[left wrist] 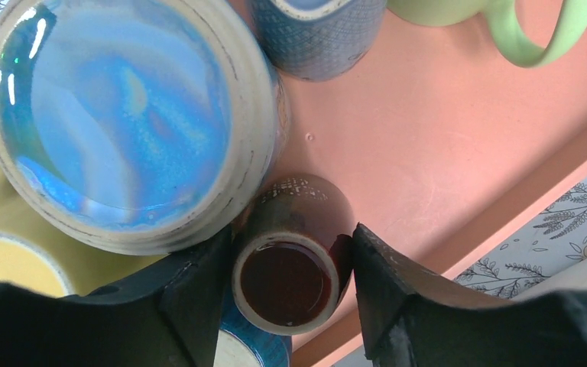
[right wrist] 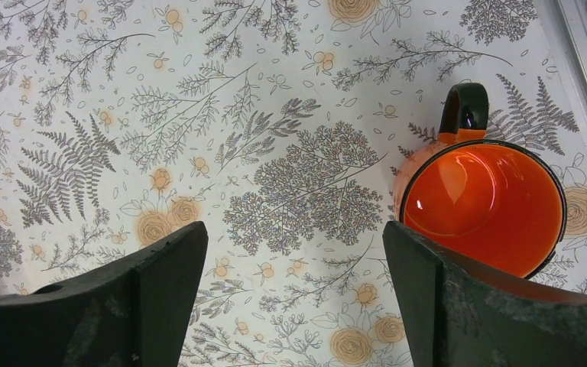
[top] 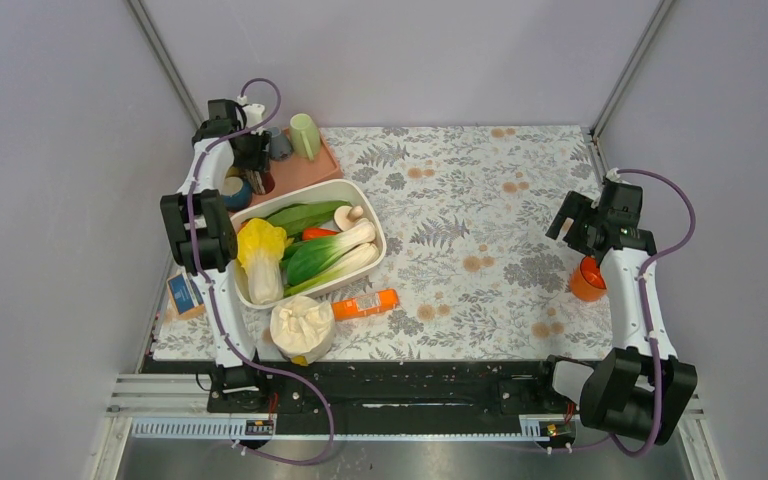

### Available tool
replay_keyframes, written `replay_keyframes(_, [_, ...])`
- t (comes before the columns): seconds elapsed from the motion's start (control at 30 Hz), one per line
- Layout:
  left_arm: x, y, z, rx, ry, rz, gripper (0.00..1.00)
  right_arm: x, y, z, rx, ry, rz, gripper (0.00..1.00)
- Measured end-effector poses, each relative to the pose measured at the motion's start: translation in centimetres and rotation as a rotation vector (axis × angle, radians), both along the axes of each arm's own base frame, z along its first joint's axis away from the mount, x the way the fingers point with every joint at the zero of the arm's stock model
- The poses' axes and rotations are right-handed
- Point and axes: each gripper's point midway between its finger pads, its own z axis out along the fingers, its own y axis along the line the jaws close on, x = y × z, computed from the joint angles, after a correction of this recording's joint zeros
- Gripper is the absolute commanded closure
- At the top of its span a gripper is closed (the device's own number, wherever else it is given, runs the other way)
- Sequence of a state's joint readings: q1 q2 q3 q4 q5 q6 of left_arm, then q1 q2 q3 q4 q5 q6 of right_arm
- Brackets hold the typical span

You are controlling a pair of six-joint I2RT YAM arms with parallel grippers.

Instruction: Turn the mug right side up

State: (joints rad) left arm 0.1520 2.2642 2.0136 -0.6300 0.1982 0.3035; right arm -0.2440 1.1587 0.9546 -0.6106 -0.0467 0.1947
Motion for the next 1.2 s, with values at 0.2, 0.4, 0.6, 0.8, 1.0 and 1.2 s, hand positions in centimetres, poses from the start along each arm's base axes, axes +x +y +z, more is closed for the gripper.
replay_keyframes(0.2, [-0.1, -0.2, 0.0, -0.01, 0.002, -0.008, 0.34, -0.1, 0.0, 0.5, -0.004, -0.018, 0.001, 0.05])
replay_keyframes(0.4, [-0.6, -0.3, -0.5, -0.011, 0.028, -0.01, 0.21, -0.1, 0.1, 0.8, -0.006, -0.028, 0.001, 0.05])
replay_keyframes(0.6, [-0.9, -0.3, -1.0, -0.011, 0.04, -0.008, 0.31, -0.1, 0.1, 0.8, -0.008, -0.028, 0.005, 0.05])
replay_keyframes(0.8, [-0.9, -0.3, -1.2, -0.005, 0.041, -0.009, 0.43, -0.1, 0.1, 0.9, -0.011, -0.029, 0.007, 0.05])
replay_keyframes(1.0, [-0.9, -0.5, -1.2, 0.005, 0.039, -0.021, 1.0, -0.2, 0.1, 1.0, -0.009, -0.033, 0.01, 0.05])
replay_keyframes(1.2, [-1.0, -0.7, -1.1, -0.001, 0.034, -0.026, 1.0, -0.2, 0.5, 1.3, -0.001, -0.046, 0.022, 0.05])
